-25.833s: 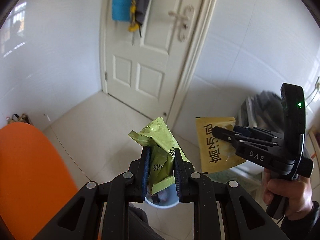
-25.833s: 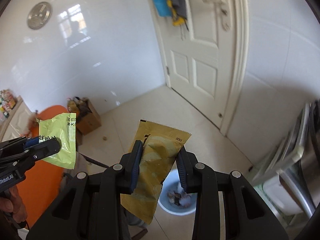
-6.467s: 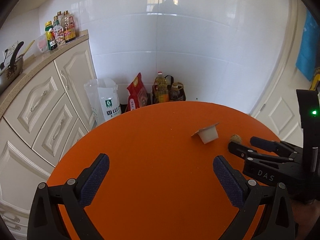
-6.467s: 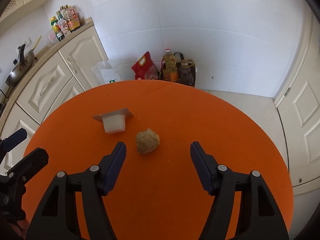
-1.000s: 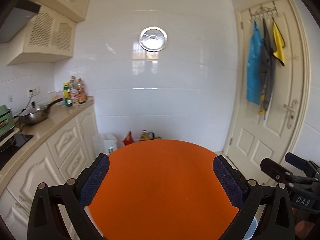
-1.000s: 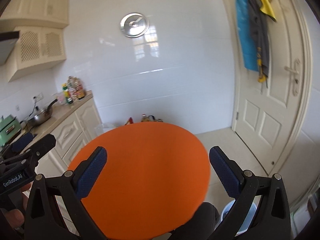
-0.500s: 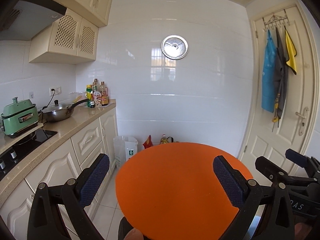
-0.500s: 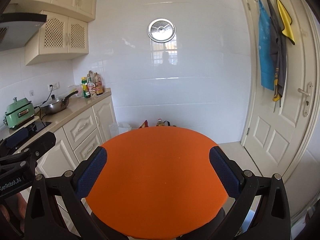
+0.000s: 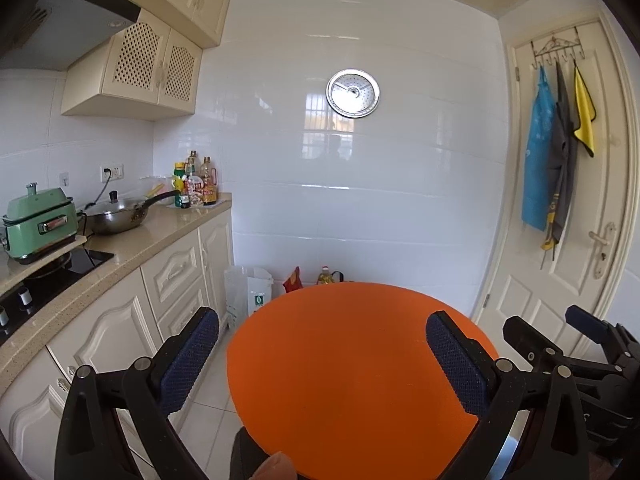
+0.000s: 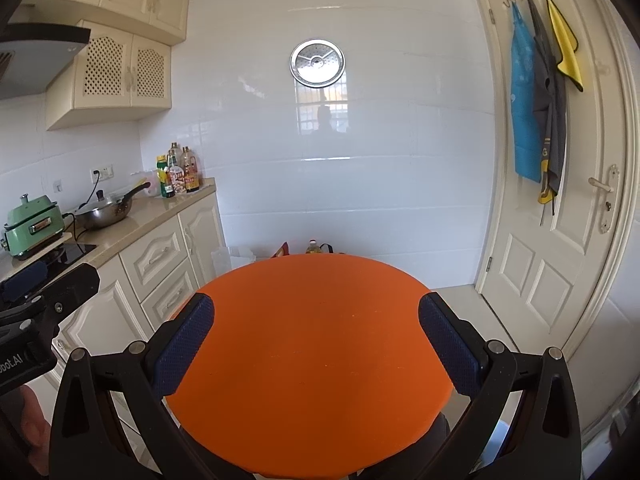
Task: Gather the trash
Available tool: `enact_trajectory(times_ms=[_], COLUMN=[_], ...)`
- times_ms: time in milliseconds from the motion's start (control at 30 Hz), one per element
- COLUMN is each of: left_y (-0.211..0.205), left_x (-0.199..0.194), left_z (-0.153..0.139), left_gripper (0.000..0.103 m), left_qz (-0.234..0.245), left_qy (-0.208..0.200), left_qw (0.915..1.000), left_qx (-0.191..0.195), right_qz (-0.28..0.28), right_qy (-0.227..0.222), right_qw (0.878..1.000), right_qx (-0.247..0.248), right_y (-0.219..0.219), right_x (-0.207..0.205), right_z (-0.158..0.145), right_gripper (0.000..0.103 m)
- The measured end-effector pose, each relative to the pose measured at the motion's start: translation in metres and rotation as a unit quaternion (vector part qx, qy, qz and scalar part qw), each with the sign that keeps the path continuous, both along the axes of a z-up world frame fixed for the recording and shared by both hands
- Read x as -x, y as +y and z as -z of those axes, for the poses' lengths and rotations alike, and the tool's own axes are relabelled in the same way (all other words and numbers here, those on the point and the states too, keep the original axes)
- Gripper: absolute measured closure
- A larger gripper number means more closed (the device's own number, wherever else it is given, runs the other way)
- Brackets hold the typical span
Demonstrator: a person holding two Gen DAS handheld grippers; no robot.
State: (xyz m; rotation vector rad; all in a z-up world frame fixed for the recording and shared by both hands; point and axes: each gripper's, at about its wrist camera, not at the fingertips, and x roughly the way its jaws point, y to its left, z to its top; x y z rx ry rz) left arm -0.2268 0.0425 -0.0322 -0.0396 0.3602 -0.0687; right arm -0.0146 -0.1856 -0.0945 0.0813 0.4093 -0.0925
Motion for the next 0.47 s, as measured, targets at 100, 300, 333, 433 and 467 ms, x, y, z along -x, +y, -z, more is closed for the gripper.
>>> enact_trajectory(times_ms=[100, 300, 333, 433, 467], left_y=[0.002, 0.002, 0.0, -0.007, -0.009], left_x=[-0.004, -0.005, -0.003, 0.001, 0.002], left_z=[0.001, 0.007, 0.008, 0.011, 0.011], left_gripper=[0.001, 0.001, 0.001, 0.001, 0.001], left_qz=[0.004, 0.012, 0.012, 0.014, 0.013], left_qy=[0.004, 0.007, 0.006, 0.005, 0.004], left_qw=[1.0, 0.9997, 0.9996, 0.9995, 0.9996], left_qx=[0.003, 0.021, 0.023, 0.028, 0.027], right_qz=[-0.001, -0.005, -0.005, -0.008, -0.009], right_qy=[0.001, 0.0, 0.0, 0.002, 0.003], right_qw=[1.0, 1.0, 1.0, 1.0, 1.0], right_qx=[0.002, 0.006, 0.006, 0.005, 0.005], right_y=[0.003, 0.008, 0.009, 0.011, 0.011], right_x=[-0.001, 0.0, 0.0, -0.001, -0.001], right_z=[0.0, 0.0, 0.0, 0.001, 0.001], right_gripper=[0.0, 0.0, 0.0, 0.0, 0.0])
